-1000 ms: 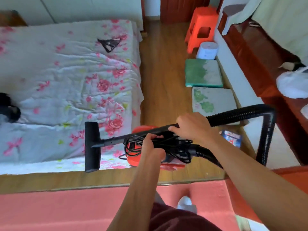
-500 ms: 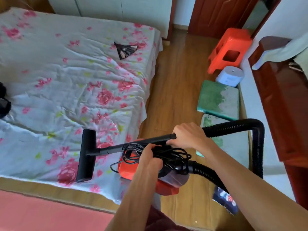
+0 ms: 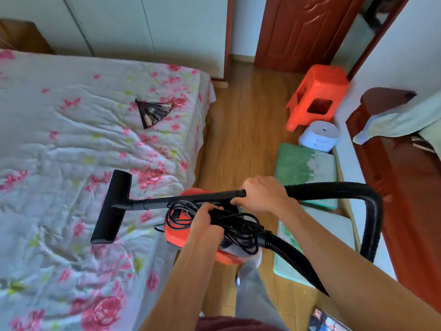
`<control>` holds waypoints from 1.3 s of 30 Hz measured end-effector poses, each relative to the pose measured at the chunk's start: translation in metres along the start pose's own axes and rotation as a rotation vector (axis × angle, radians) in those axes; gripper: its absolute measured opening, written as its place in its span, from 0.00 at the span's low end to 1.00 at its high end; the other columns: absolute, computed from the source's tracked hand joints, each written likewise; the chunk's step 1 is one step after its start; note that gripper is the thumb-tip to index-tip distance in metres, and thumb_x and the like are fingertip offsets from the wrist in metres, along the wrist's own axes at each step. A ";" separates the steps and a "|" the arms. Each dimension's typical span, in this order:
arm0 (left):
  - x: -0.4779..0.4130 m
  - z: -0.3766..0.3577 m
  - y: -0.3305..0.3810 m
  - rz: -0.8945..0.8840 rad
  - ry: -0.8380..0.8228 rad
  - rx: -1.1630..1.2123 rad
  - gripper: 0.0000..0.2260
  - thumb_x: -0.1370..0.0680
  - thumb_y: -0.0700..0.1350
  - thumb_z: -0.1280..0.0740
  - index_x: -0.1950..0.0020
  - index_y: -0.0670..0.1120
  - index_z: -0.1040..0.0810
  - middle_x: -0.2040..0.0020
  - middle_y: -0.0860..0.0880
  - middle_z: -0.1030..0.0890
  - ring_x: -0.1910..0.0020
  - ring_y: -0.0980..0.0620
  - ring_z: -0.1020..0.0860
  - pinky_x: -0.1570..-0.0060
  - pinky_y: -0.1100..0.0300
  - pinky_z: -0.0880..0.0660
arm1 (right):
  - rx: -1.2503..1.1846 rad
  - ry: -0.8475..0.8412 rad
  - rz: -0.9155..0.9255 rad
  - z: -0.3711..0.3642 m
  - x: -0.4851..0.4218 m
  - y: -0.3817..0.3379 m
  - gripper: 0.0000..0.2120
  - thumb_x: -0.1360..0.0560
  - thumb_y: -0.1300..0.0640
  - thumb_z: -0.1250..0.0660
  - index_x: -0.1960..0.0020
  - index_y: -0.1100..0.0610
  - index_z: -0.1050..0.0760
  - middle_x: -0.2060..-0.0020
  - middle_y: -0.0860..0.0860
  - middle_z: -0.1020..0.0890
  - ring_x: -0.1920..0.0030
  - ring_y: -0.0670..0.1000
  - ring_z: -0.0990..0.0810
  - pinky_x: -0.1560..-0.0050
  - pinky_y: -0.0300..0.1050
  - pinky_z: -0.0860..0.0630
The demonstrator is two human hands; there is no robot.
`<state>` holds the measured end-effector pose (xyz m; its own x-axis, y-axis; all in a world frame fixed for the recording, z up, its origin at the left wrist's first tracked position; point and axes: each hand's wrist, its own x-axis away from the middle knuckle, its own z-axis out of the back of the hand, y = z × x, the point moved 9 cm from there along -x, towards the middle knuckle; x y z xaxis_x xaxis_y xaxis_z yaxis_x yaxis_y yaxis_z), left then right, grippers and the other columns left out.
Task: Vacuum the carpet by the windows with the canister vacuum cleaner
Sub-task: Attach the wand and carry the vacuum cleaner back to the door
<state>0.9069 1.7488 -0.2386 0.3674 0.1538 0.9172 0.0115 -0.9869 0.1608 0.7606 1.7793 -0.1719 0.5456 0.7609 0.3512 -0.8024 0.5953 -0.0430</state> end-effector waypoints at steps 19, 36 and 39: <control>-0.167 -0.352 0.136 -0.059 0.068 0.201 0.09 0.22 0.36 0.43 0.63 0.40 0.30 0.63 0.44 0.27 0.66 0.44 0.28 0.63 0.53 0.29 | 0.177 0.016 0.305 0.156 -0.339 0.199 0.25 0.27 0.33 0.37 0.65 0.55 0.29 0.71 0.49 0.24 0.71 0.52 0.25 0.69 0.45 0.30; -0.333 -0.706 0.277 -0.017 -0.023 0.113 0.10 0.24 0.34 0.43 0.64 0.44 0.34 0.66 0.46 0.32 0.68 0.48 0.31 0.58 0.57 0.28 | 0.161 0.027 0.147 0.299 -0.640 0.436 0.26 0.26 0.29 0.41 0.64 0.52 0.31 0.70 0.47 0.26 0.71 0.48 0.28 0.69 0.44 0.31; -0.367 -0.763 0.291 -0.024 0.008 0.089 0.09 0.24 0.34 0.43 0.63 0.43 0.32 0.65 0.45 0.30 0.68 0.47 0.30 0.60 0.56 0.28 | 0.198 0.040 0.173 0.321 -0.691 0.479 0.26 0.27 0.30 0.40 0.66 0.52 0.33 0.70 0.48 0.26 0.70 0.49 0.27 0.69 0.44 0.31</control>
<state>0.0654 1.4422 -0.2502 0.3584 0.1774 0.9166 0.1032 -0.9833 0.1500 -0.0778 1.4560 -0.1352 0.4023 0.8590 0.3167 -0.9141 0.3963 0.0864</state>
